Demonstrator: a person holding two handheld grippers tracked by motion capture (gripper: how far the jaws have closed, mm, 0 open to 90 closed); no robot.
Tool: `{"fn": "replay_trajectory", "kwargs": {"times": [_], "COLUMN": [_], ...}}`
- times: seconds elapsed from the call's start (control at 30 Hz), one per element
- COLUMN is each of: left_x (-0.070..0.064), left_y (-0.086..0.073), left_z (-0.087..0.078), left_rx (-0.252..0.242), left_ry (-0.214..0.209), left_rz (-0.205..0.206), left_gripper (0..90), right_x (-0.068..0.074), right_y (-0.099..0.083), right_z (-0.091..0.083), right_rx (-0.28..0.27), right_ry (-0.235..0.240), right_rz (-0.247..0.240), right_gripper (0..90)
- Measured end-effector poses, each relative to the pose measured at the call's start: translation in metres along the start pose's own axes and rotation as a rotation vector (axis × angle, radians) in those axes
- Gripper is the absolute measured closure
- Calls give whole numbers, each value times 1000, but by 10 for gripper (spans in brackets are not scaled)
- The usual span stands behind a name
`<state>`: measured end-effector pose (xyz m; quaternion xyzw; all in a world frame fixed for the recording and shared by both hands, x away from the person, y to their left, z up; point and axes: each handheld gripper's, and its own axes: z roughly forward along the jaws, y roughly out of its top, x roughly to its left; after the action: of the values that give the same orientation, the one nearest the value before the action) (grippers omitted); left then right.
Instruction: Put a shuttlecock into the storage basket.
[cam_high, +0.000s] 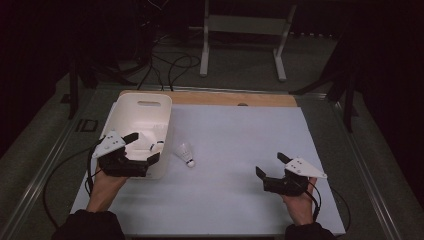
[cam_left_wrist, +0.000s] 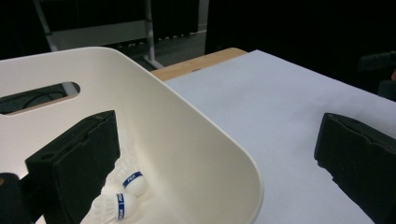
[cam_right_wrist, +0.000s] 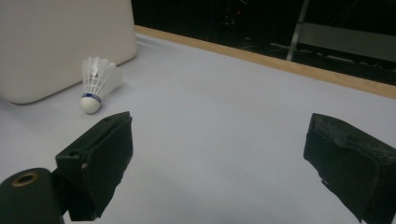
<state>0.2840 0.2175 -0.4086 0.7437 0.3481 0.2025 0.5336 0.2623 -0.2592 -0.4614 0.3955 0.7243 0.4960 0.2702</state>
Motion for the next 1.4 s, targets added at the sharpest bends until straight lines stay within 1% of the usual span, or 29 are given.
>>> {"fn": "replay_trajectory", "kwargs": {"times": [0.27,0.37,0.57,0.67,0.7,0.73,0.87,0.93,1.0,1.03,1.13,1.23,1.37,1.4], "left_x": [-4,-6,-12,-14,-14,-14,-14,-14,-16,-17,-19,-22,-26,-26], "left_y": [-11,-14,-16,-20,-22,-24,-30,-33,-35,-36,-39,-39,-42,-43], "left_z": [-3,-5,-10,-12,-13,-13,-17,-20,-23,-25,-29,-35,-39,-40], "left_rx": [-11,-14,-18,-21,-20,-21,-29,-38,-41,-39,-55,-66,-60,-69], "left_ry": [-6,-11,-10,-21,-19,-21,-21,-32,-25,-23,-13,-17,11,11], "left_rz": [-5,-5,11,12,12,10,-3,-17,-14,-14,-4,-3,29,26], "left_gripper": [10,10,10,10,10,10,10,10,10,10,10,10,10,10], "right_x": [-2,-2,1,1,2,1,2,3,4,4,6,7,9,10], "right_y": [12,15,26,30,31,32,36,39,41,42,44,47,53,55], "right_z": [8,10,17,19,20,21,25,27,31,32,36,41,46,47], "right_rx": [15,20,32,31,33,33,41,51,52,53,58,66,66,67], "right_ry": [18,17,30,37,37,41,47,48,46,52,58,62,67,68], "right_rz": [5,5,-3,-7,-2,-7,-2,-1,-5,-3,1,-2,-4,-4], "right_gripper": [80,80,81,81,80,81,81,80,81,80,81,81,80,80]}}
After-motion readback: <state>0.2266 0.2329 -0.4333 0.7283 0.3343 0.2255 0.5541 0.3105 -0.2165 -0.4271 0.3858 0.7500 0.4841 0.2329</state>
